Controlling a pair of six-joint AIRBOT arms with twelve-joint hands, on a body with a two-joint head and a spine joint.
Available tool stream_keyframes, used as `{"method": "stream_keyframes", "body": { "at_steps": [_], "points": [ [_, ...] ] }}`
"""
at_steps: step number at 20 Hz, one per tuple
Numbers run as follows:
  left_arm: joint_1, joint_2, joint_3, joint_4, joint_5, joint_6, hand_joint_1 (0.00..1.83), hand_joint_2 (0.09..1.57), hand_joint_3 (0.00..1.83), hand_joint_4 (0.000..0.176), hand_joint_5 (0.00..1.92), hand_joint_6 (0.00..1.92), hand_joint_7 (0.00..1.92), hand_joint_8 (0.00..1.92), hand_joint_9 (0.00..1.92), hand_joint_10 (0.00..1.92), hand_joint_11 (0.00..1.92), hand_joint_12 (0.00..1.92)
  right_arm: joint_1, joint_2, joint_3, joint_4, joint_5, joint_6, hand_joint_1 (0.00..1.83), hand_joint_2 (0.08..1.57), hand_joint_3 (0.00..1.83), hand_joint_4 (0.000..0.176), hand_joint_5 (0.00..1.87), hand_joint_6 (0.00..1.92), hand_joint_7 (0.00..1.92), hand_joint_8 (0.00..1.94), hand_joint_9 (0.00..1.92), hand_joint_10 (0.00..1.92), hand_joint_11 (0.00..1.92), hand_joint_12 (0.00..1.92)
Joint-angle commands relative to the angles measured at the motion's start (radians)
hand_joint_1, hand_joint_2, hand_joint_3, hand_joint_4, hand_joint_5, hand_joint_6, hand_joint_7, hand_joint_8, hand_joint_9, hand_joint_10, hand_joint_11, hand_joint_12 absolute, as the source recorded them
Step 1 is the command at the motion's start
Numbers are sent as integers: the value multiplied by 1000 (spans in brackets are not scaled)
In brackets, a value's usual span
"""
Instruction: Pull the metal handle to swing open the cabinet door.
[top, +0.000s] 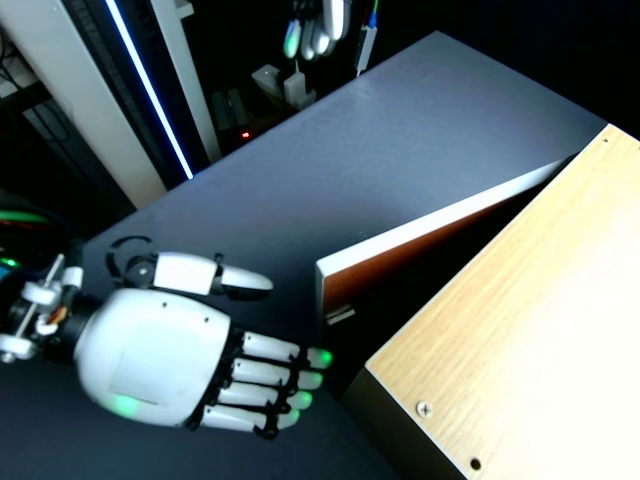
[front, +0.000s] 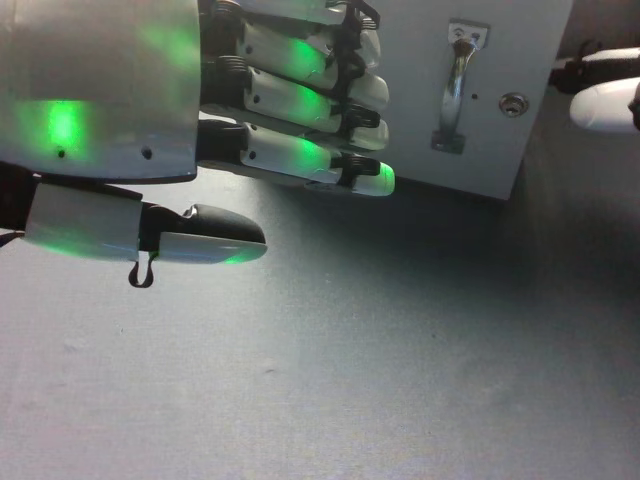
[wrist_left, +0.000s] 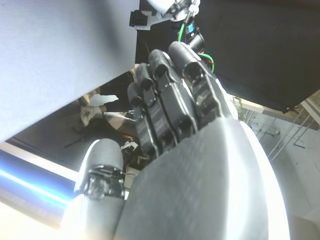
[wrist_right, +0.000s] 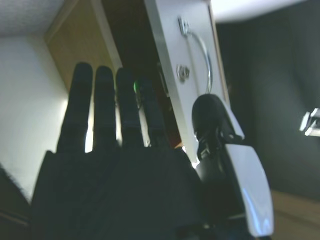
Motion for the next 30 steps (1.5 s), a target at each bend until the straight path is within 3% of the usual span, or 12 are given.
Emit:
{"method": "stream_keyframes", "body": {
  "at_steps": [1,12,30],
  "points": [
    [-8,5,-1,-100,-20,10,0,1571,60,0,515,0,550,0,510,0,142,812,17,4,3,28,96,14,0,1563,0,0,169,2,176,2,161,2,0,451],
    [-8,5,-1,-100,-20,10,0,1571,63,0,509,0,547,1,511,3,145,805,26,-1,-29,51,138,38,0,1564,0,0,184,5,183,3,161,3,0,456],
    [-8,5,-1,-100,-20,10,0,1571,68,0,517,1,554,2,517,1,153,802,24,-9,-74,-104,216,37,0,1561,0,0,172,3,173,2,148,1,0,436]
  ]
}}
